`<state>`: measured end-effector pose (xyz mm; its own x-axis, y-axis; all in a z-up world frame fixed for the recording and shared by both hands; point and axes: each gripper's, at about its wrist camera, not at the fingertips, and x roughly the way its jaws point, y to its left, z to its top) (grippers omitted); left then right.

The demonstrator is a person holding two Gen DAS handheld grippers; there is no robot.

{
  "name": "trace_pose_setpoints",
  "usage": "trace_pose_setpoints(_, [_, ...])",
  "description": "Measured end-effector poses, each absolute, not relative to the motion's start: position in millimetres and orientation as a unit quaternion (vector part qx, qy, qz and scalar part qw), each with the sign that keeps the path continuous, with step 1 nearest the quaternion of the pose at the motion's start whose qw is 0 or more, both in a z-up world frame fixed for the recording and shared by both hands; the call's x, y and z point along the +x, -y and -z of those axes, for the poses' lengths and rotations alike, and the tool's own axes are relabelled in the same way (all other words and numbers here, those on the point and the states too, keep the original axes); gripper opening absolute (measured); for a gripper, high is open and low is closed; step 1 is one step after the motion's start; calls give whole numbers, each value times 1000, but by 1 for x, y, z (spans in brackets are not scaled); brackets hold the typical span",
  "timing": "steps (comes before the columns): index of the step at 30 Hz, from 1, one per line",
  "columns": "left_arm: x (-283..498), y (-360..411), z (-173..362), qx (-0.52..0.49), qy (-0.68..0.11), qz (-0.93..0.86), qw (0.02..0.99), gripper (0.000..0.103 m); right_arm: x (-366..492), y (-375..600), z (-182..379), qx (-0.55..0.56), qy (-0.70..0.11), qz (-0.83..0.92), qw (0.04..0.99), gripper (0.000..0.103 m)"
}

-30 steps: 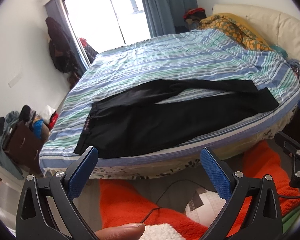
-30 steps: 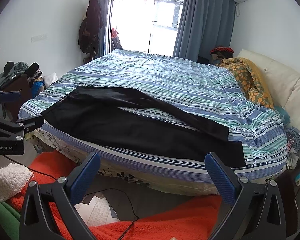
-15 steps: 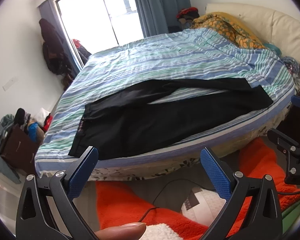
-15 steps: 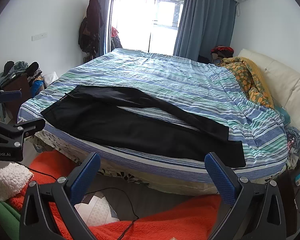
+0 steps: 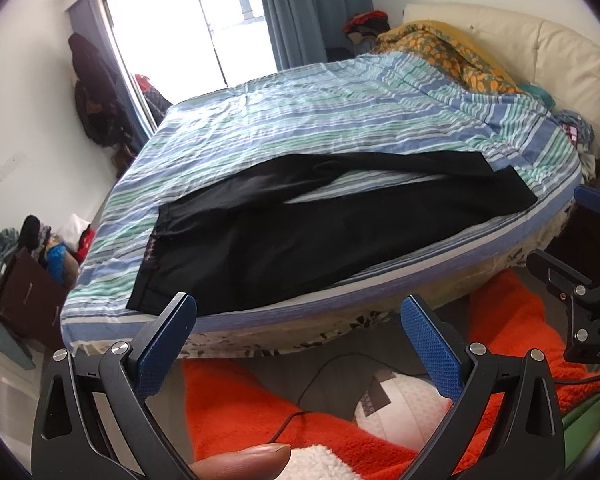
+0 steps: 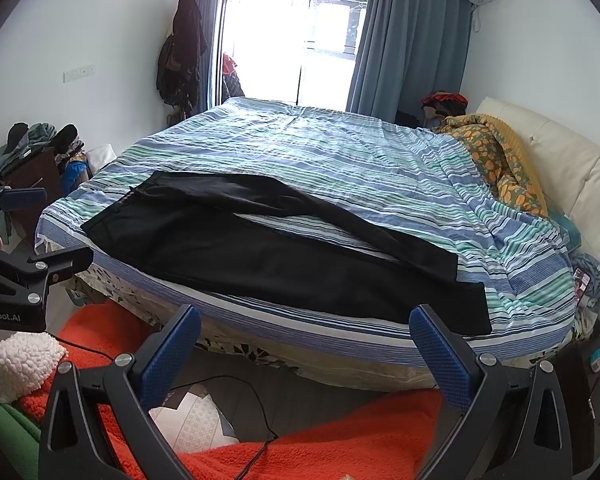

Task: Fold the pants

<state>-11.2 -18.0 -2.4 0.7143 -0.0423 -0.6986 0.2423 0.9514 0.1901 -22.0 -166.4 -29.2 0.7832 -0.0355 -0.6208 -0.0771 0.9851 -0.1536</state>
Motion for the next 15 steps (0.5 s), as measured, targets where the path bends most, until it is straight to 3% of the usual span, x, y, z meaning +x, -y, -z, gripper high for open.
trace_pose_setpoints(15, [-11, 21, 5, 131, -383, 101, 909, 102, -22, 166, 32, -85, -332, -12, 939, 103])
